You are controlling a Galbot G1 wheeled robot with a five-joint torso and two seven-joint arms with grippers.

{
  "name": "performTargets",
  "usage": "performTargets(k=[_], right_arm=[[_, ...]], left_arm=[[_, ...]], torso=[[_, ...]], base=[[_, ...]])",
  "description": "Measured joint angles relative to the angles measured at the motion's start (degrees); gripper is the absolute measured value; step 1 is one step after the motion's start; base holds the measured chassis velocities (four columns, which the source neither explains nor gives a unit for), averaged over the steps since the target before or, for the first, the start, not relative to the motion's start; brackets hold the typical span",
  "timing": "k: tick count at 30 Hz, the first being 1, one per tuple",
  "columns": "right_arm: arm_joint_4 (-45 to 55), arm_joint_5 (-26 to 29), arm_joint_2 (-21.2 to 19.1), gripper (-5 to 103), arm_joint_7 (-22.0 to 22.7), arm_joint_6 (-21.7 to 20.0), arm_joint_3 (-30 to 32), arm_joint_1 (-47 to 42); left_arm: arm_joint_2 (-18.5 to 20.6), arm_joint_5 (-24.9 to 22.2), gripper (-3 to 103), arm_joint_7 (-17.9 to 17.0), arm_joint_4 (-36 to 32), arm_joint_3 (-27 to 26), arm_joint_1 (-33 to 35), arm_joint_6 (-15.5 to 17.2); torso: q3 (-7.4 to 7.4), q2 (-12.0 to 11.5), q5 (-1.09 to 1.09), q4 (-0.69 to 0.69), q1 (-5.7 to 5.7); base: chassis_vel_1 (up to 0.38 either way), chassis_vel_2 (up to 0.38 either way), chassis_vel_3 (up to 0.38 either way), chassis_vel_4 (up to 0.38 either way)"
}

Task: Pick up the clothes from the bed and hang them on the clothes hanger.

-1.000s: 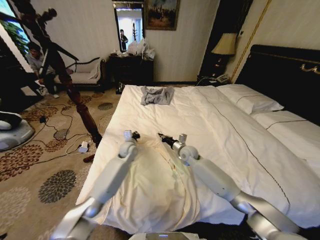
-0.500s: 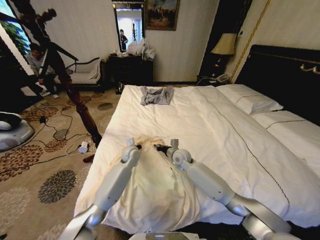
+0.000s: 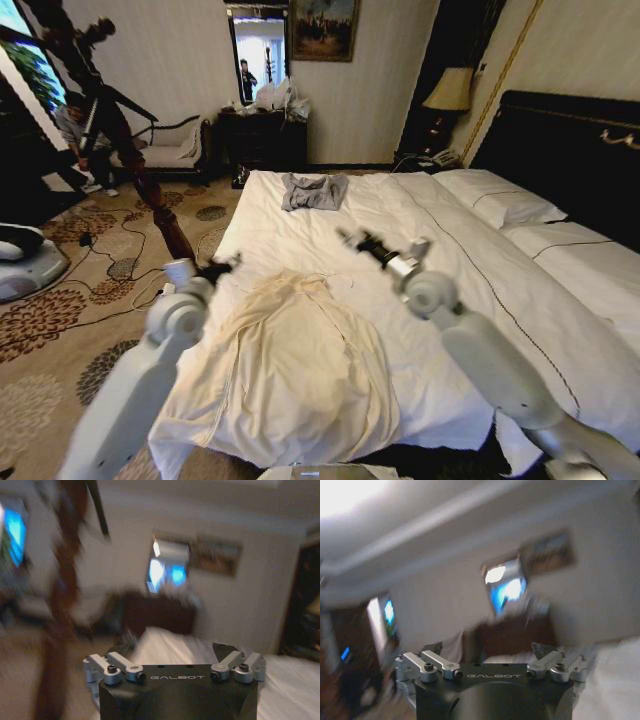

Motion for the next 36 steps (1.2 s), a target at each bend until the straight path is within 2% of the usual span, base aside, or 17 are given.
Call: performTargets(k=[1,4,6,7,9,13,15,19,21,24,25,27,29,30,32,34,36], right_arm=[[0.00,0.00,0.00,96,0.00,0.00,0.00,0.00],[0.51,-6.28,0.39,100,-3.13,7.98,7.16,-5.02],[0.18,-10.75,0.44,100,-5.81,13.44,11.38,-8.72],[0.18,-10.75,0.44,100,-5.81,13.44,11.38,-8.72],[-1.28,-14.03,0.84,100,-6.62,18.77,15.49,-12.41],[-4.02,-16.68,1.56,100,-1.98,24.48,19.04,-17.02],[-6.53,-21.58,1.65,100,2.74,28.15,19.85,-19.23],[-8.43,-27.10,1.19,100,5.50,30.07,20.82,-20.34],[-8.15,-27.07,0.91,100,5.74,29.37,21.06,-20.39],[-4.84,-21.29,-0.22,100,7.28,23.22,20.51,-19.20],[-4.84,-21.29,-0.22,100,7.28,23.22,20.51,-19.20],[-4.09,-19.24,-0.18,100,7.05,20.99,18.44,-16.46],[-3.35,-18.89,0.27,100,5.93,19.97,17.68,-15.31],[-3.35,-18.89,0.27,100,5.93,19.97,17.68,-15.31],[-3.07,-18.72,0.79,100,5.48,19.82,17.54,-15.21],[-3.92,-18.78,1.74,100,4.63,19.81,16.69,-14.66],[-4.69,-18.81,2.30,100,4.02,19.80,16.11,-14.14]], left_arm=[[0.00,0.00,95,0.00,0.00,0.00,0.00,0.00],[-1.72,9.59,100,-1.63,-3.63,-8.84,6.17,-3.90],[-3.62,10.80,100,-4.81,-7.12,-13.06,10.42,-4.53],[-3.62,10.80,100,-4.81,-7.12,-13.06,10.42,-4.53],[-6.08,11.36,100,-5.07,-8.77,-17.68,15.18,-6.06],[-9.42,13.25,100,-0.87,-6.95,-24.00,19.69,-9.46],[-10.43,18.33,100,4.64,-5.06,-28.49,22.43,-11.08],[-8.81,25.77,100,8.48,-2.54,-30.81,21.33,-13.60],[-7.66,24.03,100,8.45,-2.79,-30.81,19.84,-11.82],[1.35,3.54,100,6.63,-5.47,-31.07,10.86,0.09],[1.35,3.54,100,6.63,-5.47,-31.07,10.86,0.09],[10.55,-7.67,100,6.33,-3.63,-34.20,7.16,5.80],[18.87,-14.45,100,6.30,2.47,-33.27,1.58,7.90],[18.87,-14.45,100,6.30,2.47,-33.27,1.58,7.90],[23.80,-19.16,100,6.29,8.03,-29.18,-4.58,9.10],[29.48,-24.37,100,6.46,14.73,-25.74,-10.74,10.94],[31.56,-26.33,100,6.48,17.52,-24.78,-12.63,11.86]], torso=[[0.00,0.00,0.00,0.00,0.00],[0.00,0.00,0.00,0.00,0.00],[0.00,0.00,0.02,-0.04,0.00],[0.00,0.00,0.02,-0.04,0.00],[-0.01,0.00,0.03,-0.02,-0.01],[0.00,0.00,-0.01,-0.03,0.00],[0.01,-0.01,0.01,0.00,0.01],[0.01,-0.01,-0.01,0.03,0.00],[0.01,-0.01,-0.05,0.01,0.00],[0.01,-0.01,-0.02,-0.11,0.02],[0.01,-0.01,-0.02,-0.11,0.02],[0.01,-0.02,0.04,-0.02,0.02],[0.02,-0.01,0.02,0.05,0.02],[0.02,-0.01,0.02,0.05,0.02],[0.02,-0.01,-0.08,0.05,0.02],[0.02,-0.02,-0.02,-0.11,0.03],[0.02,-0.02,0.05,-0.07,0.03]], base=[[0.000,0.000,0.000,0.000],[0.000,0.000,0.000,0.000],[0.000,0.000,0.000,0.000],[0.000,0.000,0.000,0.000],[0.000,0.000,0.000,0.000],[0.000,0.000,0.000,0.000],[0.000,0.000,0.000,0.000],[0.000,0.000,0.000,0.000],[0.000,0.000,0.000,0.000],[0.000,0.000,0.000,0.000],[0.000,0.000,0.000,0.000],[0.000,0.000,0.000,0.000],[0.000,0.000,0.000,0.000],[0.000,0.000,0.000,0.000],[0.000,0.000,0.000,0.000],[0.000,0.000,0.000,0.000],[0.000,0.000,0.000,0.000]])
